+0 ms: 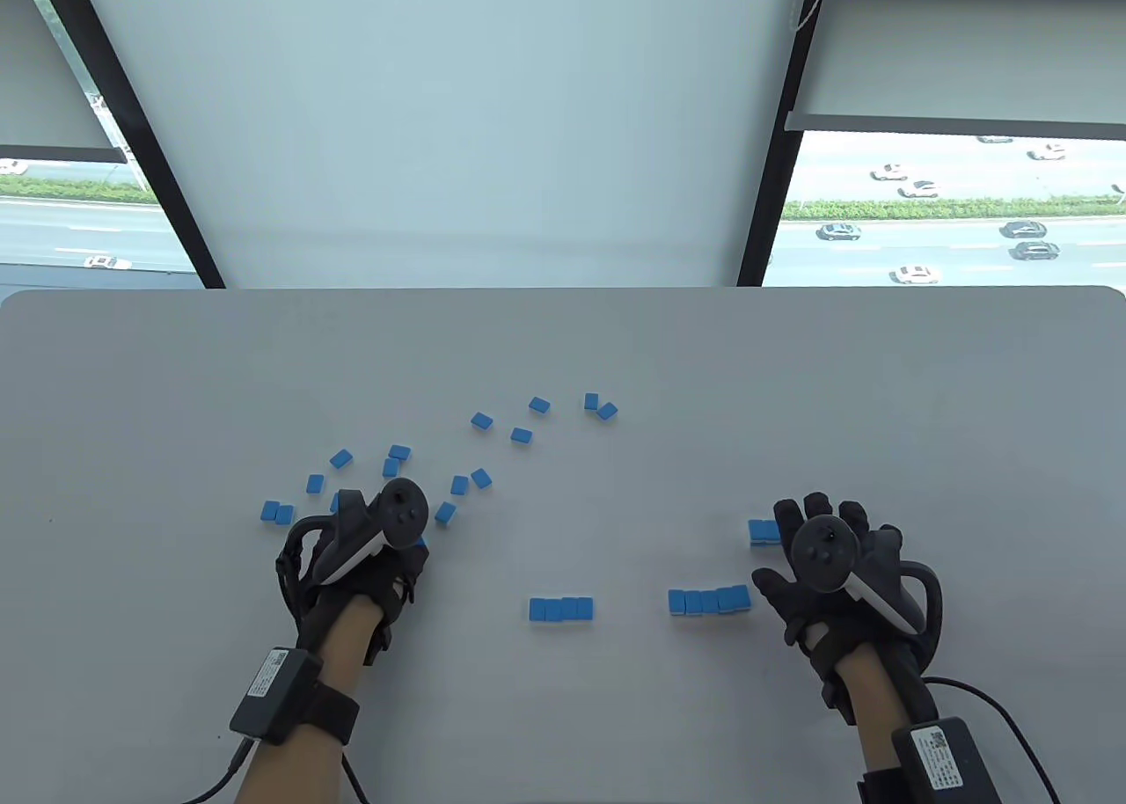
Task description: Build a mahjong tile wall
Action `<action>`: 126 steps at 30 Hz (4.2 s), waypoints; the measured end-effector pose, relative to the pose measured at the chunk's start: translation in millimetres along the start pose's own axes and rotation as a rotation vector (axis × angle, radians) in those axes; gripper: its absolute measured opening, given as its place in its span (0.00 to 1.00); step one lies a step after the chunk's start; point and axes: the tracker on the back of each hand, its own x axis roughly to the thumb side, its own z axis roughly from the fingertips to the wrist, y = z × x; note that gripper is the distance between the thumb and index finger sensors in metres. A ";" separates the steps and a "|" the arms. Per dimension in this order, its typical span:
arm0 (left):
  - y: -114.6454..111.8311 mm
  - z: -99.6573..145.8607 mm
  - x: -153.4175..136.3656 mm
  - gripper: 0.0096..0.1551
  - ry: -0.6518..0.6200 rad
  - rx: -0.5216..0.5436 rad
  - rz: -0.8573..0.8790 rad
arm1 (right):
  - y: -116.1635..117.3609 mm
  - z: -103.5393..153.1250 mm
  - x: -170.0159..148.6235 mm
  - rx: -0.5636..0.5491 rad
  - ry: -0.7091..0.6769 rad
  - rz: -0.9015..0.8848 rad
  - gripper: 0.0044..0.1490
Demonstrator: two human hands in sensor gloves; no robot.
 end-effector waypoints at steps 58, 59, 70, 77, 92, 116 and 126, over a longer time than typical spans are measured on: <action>-12.9 41.6 98.0 0.38 -0.386 -0.147 0.070 | 0.6 0.6 2.7 0.011 0.003 0.015 0.53; -8.9 42.5 97.0 0.38 -0.386 -0.138 0.075 | 0.4 0.6 2.7 0.010 0.002 0.015 0.53; 59.0 28.0 64.0 0.36 -0.306 0.128 0.060 | -0.2 0.4 2.1 0.003 -0.001 0.006 0.53; 53.0 -5.6 31.2 0.37 -0.198 0.138 0.110 | -0.5 0.6 1.1 0.000 0.001 0.006 0.53; -0.2 -30.5 9.4 0.41 -0.198 -0.007 0.130 | -1.5 0.3 -0.3 -0.002 0.009 0.011 0.53; -1.3 -30.3 22.5 0.32 -0.185 0.025 -0.038 | -1.3 0.7 0.1 0.000 0.006 0.011 0.52; 9.2 -11.2 32.0 0.33 -0.200 0.081 0.035 | -1.0 0.7 0.8 0.001 0.003 0.009 0.53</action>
